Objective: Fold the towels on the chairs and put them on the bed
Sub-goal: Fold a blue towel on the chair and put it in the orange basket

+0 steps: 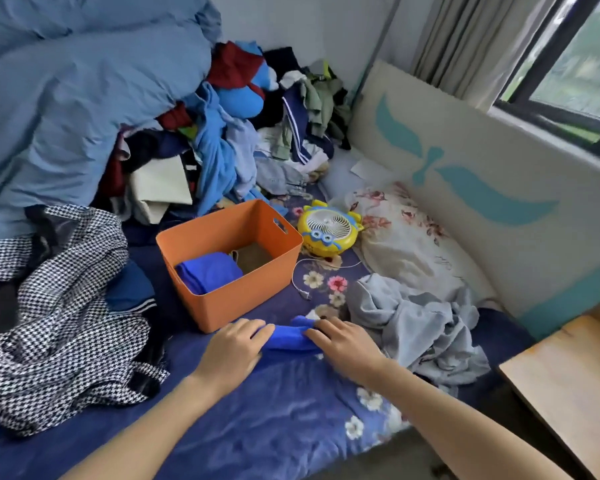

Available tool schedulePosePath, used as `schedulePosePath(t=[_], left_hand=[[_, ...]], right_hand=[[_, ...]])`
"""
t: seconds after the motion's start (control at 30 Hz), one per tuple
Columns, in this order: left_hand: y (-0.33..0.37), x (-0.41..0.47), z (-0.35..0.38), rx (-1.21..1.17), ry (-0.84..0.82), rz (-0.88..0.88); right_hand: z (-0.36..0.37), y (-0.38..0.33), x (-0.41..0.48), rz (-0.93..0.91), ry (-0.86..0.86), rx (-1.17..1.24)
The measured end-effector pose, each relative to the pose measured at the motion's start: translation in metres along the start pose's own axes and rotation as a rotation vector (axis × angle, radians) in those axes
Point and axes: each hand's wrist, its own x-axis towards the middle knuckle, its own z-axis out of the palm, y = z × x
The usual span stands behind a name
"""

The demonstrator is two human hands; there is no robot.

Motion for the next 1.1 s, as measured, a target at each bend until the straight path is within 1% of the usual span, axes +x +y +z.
schedulePosePath(t=[0.2, 0.27, 0.43, 0.53, 0.7, 0.87, 0.97, 1.03, 1.1], left_hand=[[-0.042, 0.081, 0.010, 0.074, 0.176, -0.007], [-0.055, 0.099, 0.012, 0.111, 0.190, -0.027], [-0.095, 0.137, 0.023, 0.177, 0.219, -0.058], [-0.118, 0.154, 0.031, 0.217, 0.175, -0.101], [-0.162, 0.191, 0.049, 0.286, 0.112, -0.178], [-0.205, 0.229, 0.073, 0.278, -0.099, -0.279], [-0.235, 0.242, 0.093, 0.247, -0.170, -0.335], [-0.255, 0.251, 0.104, 0.263, -0.182, -0.358], [-0.272, 0.257, 0.117, 0.283, -0.133, -0.366]], right_hand=[[0.000, 0.089, 0.068, -0.071, 0.079, -0.027], [0.005, 0.108, 0.087, -0.066, 0.093, 0.000], [0.023, 0.148, 0.138, -0.126, 0.114, 0.018], [0.037, 0.169, 0.169, -0.175, 0.139, 0.011], [0.073, 0.210, 0.222, -0.218, 0.133, 0.098], [0.119, 0.247, 0.269, -0.173, 0.054, 0.158], [0.152, 0.261, 0.298, -0.181, 0.014, 0.142], [0.169, 0.268, 0.316, -0.157, -0.002, 0.147], [0.185, 0.274, 0.330, -0.124, 0.022, 0.156]])
